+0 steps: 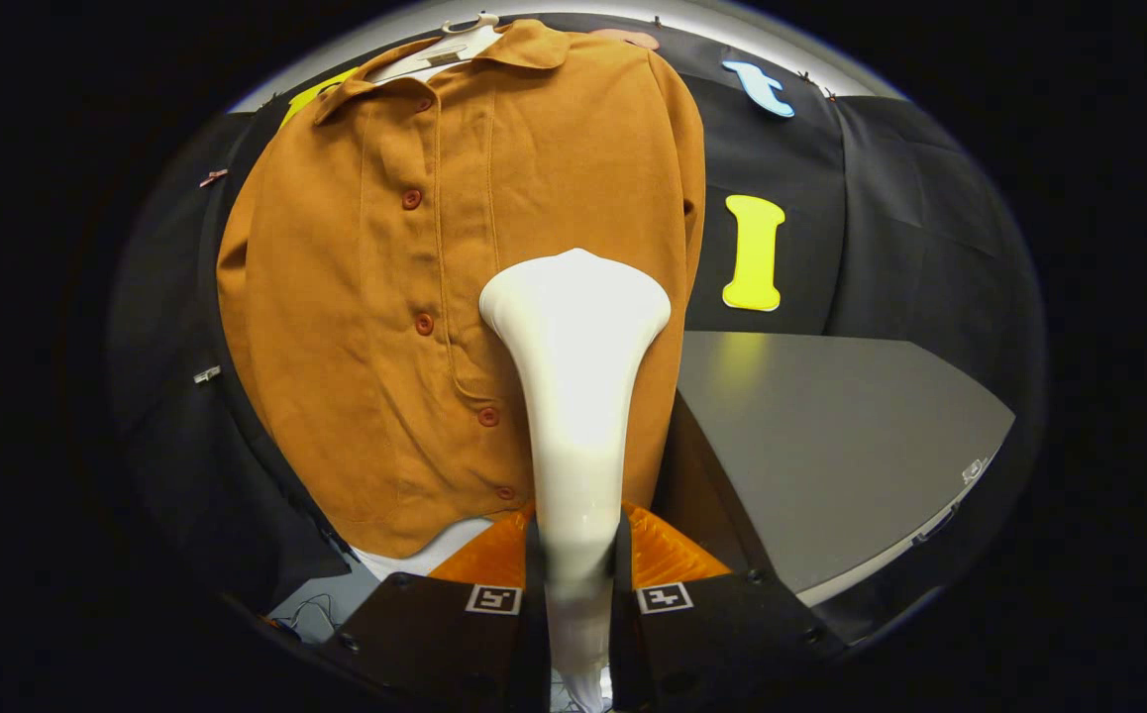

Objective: Iron the clothes twice with a garment steamer, once on the left side and once on the right side.

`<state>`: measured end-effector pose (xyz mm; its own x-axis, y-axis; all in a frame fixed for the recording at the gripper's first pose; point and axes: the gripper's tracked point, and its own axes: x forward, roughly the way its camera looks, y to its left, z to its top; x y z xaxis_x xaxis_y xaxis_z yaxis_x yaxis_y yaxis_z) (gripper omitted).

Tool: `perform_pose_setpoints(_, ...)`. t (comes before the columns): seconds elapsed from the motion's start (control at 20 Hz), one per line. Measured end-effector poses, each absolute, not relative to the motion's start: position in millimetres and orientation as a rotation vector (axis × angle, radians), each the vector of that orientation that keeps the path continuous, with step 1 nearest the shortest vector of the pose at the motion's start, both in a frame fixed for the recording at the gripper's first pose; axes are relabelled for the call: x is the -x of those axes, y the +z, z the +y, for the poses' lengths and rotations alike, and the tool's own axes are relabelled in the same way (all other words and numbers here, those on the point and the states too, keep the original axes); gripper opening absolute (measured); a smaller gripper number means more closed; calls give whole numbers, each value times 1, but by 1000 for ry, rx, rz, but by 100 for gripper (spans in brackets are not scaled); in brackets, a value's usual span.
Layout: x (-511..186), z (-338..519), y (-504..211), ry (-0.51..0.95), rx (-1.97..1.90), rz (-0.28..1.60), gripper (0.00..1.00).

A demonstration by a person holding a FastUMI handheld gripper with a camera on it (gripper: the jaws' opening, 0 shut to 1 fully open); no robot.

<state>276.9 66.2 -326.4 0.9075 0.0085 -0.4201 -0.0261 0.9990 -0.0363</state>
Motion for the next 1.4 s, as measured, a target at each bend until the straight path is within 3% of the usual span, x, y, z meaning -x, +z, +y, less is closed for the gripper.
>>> perform_pose_setpoints(1.4, -247, 98, -356, 56, 79, 446, 27)
